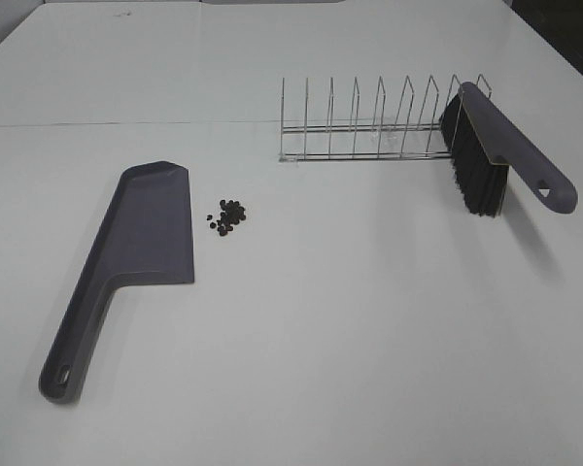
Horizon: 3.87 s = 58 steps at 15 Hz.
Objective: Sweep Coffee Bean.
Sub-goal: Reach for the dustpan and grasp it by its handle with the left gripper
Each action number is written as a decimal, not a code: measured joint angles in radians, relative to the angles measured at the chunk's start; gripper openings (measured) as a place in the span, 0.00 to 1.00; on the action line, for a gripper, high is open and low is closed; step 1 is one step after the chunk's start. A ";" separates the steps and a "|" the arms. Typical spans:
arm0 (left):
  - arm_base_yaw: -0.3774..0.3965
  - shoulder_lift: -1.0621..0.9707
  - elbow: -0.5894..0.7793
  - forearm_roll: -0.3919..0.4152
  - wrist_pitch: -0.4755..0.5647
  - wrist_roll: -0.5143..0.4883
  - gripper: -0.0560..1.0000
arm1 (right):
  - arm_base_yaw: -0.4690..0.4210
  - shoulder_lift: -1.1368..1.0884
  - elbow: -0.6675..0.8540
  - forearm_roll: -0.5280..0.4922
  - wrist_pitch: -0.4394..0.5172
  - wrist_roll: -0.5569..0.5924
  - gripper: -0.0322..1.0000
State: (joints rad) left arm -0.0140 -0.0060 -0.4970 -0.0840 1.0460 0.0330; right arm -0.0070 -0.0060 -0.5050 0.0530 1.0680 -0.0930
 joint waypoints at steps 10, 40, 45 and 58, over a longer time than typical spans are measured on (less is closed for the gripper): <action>0.000 0.000 0.000 0.000 0.000 0.000 0.68 | 0.000 0.000 0.000 0.000 0.000 0.000 0.80; 0.000 0.000 0.000 0.000 0.000 0.000 0.68 | 0.000 0.000 0.000 0.000 0.000 0.000 0.80; -0.001 0.007 -0.017 -0.003 -0.057 0.000 0.68 | 0.000 0.000 0.000 0.000 0.000 0.000 0.80; -0.001 1.153 -0.283 -0.104 -0.338 0.007 0.68 | 0.000 0.000 0.000 0.000 0.000 0.000 0.80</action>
State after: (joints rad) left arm -0.0150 1.1470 -0.7800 -0.1880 0.7080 0.0400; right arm -0.0070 -0.0060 -0.5050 0.0530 1.0680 -0.0930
